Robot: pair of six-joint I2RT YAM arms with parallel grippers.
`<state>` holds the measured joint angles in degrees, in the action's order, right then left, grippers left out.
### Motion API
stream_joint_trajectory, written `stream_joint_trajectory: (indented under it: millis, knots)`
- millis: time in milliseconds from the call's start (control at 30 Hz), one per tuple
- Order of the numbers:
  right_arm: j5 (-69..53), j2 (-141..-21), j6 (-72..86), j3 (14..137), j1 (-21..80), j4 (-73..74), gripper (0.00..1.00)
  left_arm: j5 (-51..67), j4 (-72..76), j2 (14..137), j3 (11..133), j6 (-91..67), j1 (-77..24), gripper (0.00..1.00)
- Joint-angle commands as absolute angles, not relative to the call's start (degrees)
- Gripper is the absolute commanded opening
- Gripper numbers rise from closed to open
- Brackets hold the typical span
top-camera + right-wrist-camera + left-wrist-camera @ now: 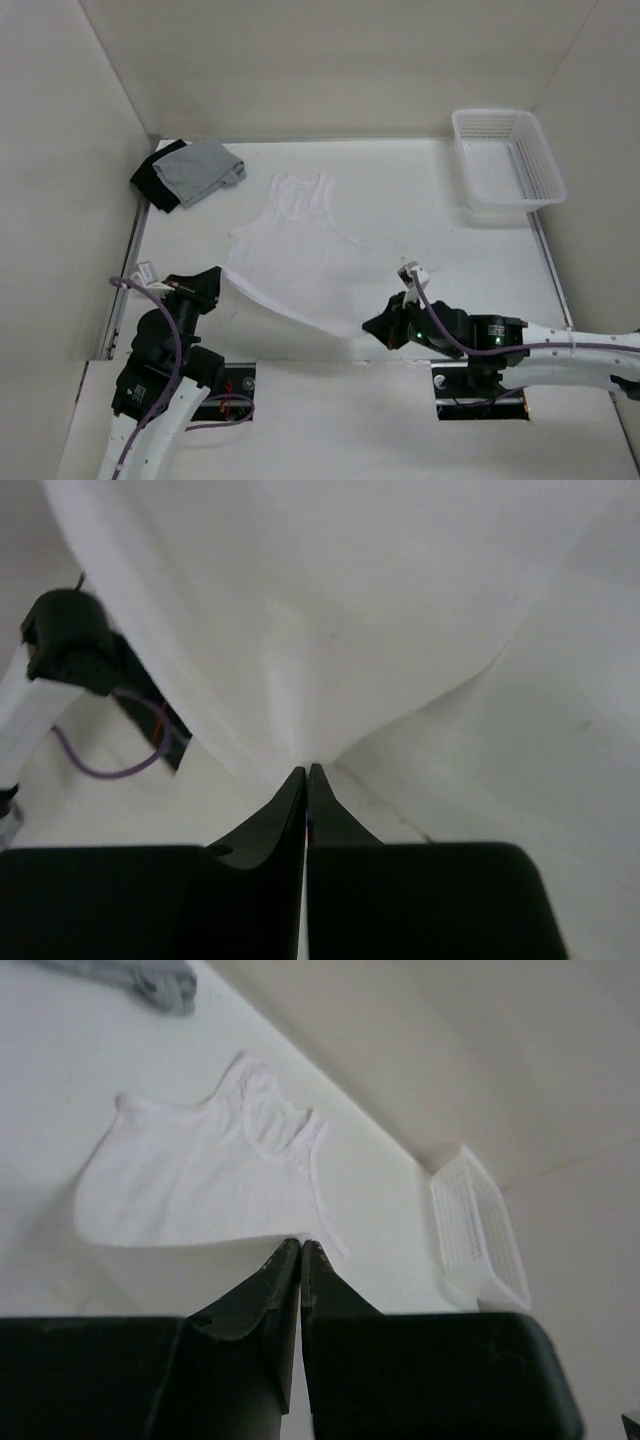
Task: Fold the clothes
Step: Flatten the tank top out
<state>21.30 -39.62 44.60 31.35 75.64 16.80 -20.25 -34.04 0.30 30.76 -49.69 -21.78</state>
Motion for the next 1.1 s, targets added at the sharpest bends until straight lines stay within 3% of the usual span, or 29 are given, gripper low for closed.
stream_joint_trajectory:
  millis: [0, 133, 333, 500, 700, 800, 900, 1067]
  knots:
    - [29.16, -37.01, 57.81, 30.32, 84.21, 21.69, 0.01, -16.09, -45.26, -3.07, 30.50, -55.80, -24.73, 0.02]
    - [39.53, -36.91, 55.92, 41.18, 91.00, 29.95, 0.00, -17.40, -35.90, 3.31, 35.49, -50.74, -25.27, 0.01]
    - [52.63, -44.19, 33.88, 67.10, 91.45, 31.03, 0.00, -12.93, -15.76, 21.93, 52.43, -43.34, -24.74, 0.01]
    - [57.48, -50.00, 12.61, 84.96, 88.12, 21.30, 0.00, -13.01, -9.24, 34.08, 68.26, -42.01, -25.35, 0.01]
    - [55.82, -53.87, -7.18, 97.19, 84.52, 6.17, 0.00, -16.07, -6.51, 42.17, 83.22, -39.55, -22.81, 0.01]
    - [51.53, -55.98, -9.66, 100.19, 78.29, 4.13, 0.00, -16.70, -3.70, 47.35, 84.90, -39.55, -21.58, 0.01]
    - [43.28, -59.66, -6.44, 101.86, 65.39, 7.01, 0.00, -17.14, -2.90, 54.03, 86.04, -38.94, -20.18, 0.01]
    - [17.63, -68.62, 10.17, 102.22, 40.52, 15.29, 0.00, -14.51, -2.64, 65.72, 85.26, -40.51, -13.94, 0.01]
